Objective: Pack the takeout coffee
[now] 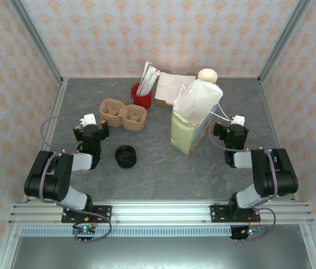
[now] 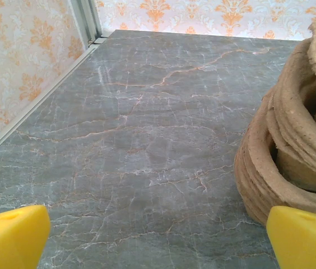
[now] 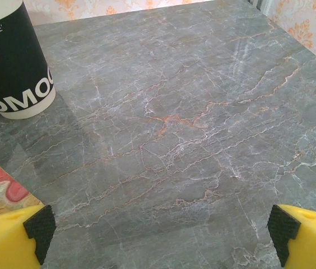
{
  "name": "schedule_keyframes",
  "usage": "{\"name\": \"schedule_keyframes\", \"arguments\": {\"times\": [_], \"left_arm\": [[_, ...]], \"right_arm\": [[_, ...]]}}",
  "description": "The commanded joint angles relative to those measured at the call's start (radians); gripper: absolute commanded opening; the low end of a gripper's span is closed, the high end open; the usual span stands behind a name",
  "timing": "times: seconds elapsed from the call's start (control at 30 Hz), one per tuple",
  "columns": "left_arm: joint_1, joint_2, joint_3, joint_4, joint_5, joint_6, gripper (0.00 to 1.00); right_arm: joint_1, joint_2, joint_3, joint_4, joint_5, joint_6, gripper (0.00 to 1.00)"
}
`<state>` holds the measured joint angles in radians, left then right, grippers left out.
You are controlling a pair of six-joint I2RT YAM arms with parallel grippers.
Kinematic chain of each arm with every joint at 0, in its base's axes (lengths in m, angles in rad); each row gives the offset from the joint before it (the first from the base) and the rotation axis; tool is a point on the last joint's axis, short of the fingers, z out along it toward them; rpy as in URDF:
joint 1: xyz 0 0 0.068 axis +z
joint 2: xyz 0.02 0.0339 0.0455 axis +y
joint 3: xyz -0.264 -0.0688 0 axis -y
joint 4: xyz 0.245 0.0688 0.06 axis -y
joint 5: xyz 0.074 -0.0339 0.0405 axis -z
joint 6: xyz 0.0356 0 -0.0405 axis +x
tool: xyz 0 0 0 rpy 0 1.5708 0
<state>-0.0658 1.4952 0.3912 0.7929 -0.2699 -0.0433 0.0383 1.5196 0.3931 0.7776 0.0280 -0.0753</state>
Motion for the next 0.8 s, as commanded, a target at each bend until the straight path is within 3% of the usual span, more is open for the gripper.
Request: {"name": "schedule_keyframes", "arguments": {"times": [0.0, 0.53, 0.77], "left_arm": [[-0.009, -0.001, 0.008, -0.001, -0.025, 0.005, 1.00], [-0.007, -0.003, 0.005, 0.004, -0.023, 0.007, 1.00], [-0.018, -0.242, 0.046, -0.241, -0.092, -0.006, 1.00]], "right_arm": [[-0.002, 0.001, 0.025, -0.001, -0.008, 0.014, 0.99], [-0.003, -0.002, 0.021, 0.004, -0.007, 0.014, 0.99], [-0.003, -0.137, -0.068, 0.050, 0.020, 0.026, 0.99]]}}
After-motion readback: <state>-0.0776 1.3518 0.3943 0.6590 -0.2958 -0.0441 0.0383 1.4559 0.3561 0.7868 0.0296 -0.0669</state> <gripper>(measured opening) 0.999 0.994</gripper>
